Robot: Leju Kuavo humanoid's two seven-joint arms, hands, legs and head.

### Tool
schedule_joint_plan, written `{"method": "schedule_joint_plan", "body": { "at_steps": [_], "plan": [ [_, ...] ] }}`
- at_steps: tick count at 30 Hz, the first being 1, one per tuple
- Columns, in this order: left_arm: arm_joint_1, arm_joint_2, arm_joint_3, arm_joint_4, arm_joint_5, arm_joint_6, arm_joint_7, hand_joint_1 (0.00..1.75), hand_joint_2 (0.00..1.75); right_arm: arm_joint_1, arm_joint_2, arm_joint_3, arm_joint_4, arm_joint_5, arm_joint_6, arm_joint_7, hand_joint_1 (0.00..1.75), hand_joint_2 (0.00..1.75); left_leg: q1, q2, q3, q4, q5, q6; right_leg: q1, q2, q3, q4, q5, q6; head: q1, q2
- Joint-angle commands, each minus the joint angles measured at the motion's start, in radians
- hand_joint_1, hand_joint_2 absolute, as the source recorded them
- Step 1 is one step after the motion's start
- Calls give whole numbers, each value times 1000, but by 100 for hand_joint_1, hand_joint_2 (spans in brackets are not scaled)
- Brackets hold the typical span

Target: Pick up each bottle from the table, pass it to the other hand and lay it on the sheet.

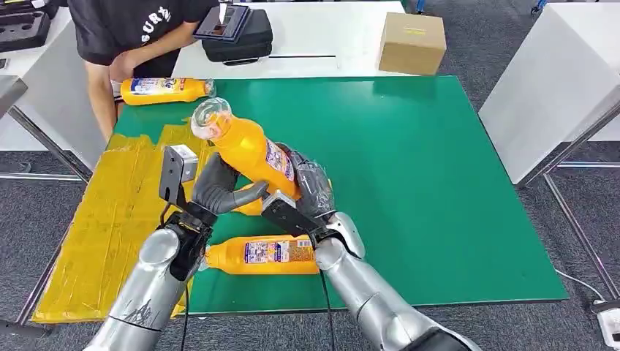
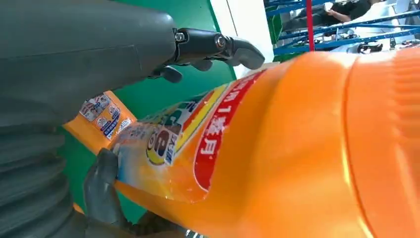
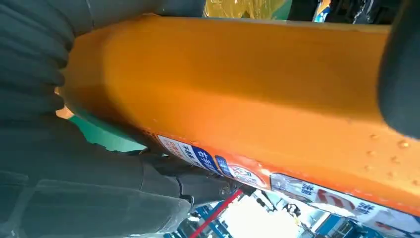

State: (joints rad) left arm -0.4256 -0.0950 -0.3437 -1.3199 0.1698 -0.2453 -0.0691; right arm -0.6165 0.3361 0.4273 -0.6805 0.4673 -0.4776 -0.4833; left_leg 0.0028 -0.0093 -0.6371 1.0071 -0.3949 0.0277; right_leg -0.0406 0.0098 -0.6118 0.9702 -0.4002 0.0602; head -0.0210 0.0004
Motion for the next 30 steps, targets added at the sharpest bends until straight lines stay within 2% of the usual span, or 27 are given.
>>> {"method": "schedule_joint_plan", "body": {
  "at_steps": [1,3,8,9,11,18,22,25,30],
  "plan": [
    [-47,5,-12,88,5,7,-4,0,175,-68,5,34,101,-2,12,-1,175,175,1,1,7,1,-3,-2,2,-1,7,0,-3,-6,0,0],
    [-47,5,-12,88,5,7,-4,0,175,-68,5,34,101,-2,12,-1,175,175,0,0,2,0,-1,-1,1,-1,2,0,-1,-3,0,0],
    [-47,4,-11,92,6,8,-6,0,175,-69,7,36,106,-1,13,-2,175,175,2,0,7,1,-4,-2,2,-2,8,0,-3,-6,0,0],
    [-48,3,-10,94,6,9,-7,0,175,-69,8,39,110,-2,18,-2,175,175,0,0,3,0,-1,-1,1,-1,3,0,-1,-3,0,0],
    [-51,3,-9,100,7,10,-8,0,175,-66,12,47,117,-2,23,-2,175,175,1,0,4,1,-2,-1,1,-2,4,0,-2,-4,0,0],
    [-65,-3,0,116,15,15,-17,0,175,-74,13,141,123,-19,83,6,175,175,1,0,5,1,-3,-2,2,-2,6,0,-3,-5,0,0],
    [-74,-6,0,116,19,14,-17,0,175,-66,13,189,101,-78,166,-5,175,175,1,0,3,0,-1,-1,1,-1,3,0,-1,-3,0,0],
    [-81,-8,1,121,24,11,-18,0,175,-62,13,201,90,-119,228,-16,175,175,1,-1,3,1,-2,-1,2,-2,4,0,-2,-4,0,0],
    [-94,-12,2,130,26,7,-18,0,175,-54,10,205,86,-105,254,-31,175,175,1,-1,3,1,-2,-2,2,-3,4,0,-2,-4,0,0]
  ]
}}
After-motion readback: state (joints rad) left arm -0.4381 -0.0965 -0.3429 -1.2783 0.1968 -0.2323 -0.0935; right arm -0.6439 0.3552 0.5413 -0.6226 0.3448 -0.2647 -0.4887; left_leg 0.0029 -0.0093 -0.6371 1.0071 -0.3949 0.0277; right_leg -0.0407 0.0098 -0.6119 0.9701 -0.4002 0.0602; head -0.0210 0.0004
